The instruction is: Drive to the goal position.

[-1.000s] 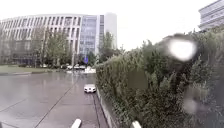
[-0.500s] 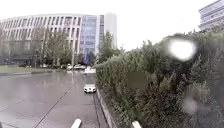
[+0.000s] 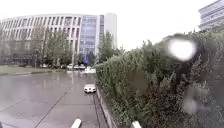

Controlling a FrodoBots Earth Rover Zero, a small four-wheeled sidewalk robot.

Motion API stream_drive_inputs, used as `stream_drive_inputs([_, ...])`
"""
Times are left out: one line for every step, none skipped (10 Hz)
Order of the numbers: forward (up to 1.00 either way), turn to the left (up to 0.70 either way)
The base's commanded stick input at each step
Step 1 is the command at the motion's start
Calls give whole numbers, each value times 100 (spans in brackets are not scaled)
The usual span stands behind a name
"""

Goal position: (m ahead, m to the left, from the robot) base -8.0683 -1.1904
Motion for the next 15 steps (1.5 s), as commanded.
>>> stream_drive_inputs([4, 0])
stream_drive_inputs([4, 0])
stream_drive_inputs([4, 0])
stream_drive_inputs([4, 0])
stream_drive_inputs([4, 0])
stream_drive_inputs([4, 0])
stream_drive_inputs([4, 0])
stream_drive_inputs([4, 0])
stream_drive_inputs([4, 0])
stream_drive_inputs([4, 0])
stream_drive_inputs([4, 0])
stream_drive_inputs([4, 0])
stream_drive_inputs([4, 0])
stream_drive_inputs([4, 0])
stream_drive_inputs([4, 0])
